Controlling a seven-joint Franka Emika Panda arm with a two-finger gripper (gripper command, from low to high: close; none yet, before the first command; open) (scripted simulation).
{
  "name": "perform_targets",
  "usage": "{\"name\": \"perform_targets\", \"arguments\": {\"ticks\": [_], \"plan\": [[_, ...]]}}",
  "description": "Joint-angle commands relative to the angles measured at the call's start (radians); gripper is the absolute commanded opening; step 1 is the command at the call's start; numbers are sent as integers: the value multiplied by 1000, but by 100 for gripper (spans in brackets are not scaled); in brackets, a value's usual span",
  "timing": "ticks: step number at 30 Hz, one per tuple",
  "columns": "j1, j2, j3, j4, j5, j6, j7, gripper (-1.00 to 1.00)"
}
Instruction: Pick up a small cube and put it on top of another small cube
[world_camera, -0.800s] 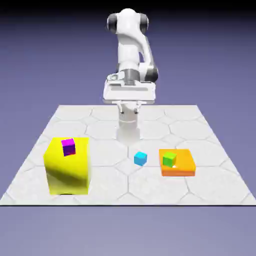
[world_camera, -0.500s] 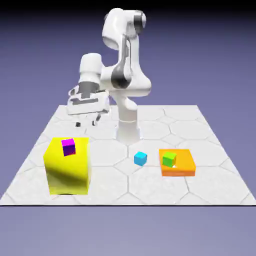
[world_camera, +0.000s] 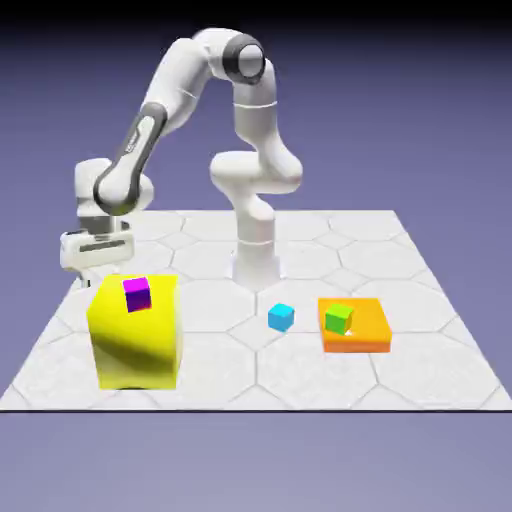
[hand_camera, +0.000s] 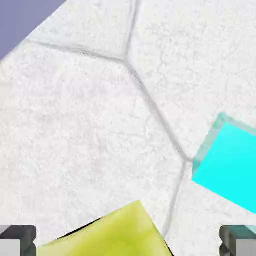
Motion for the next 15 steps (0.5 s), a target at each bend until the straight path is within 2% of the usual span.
{"name": "perform_targets", "arguments": {"ticks": [1, 5, 13, 14, 15], "plan": [[5, 34, -32, 2, 32, -22, 44, 0], [57, 74, -41, -37, 35, -54, 148, 0], [-81, 314, 181, 49, 376, -56, -82, 0], [-81, 314, 181, 49, 376, -56, -82, -100], [-81, 314, 181, 49, 376, -56, -82, -100]]}}
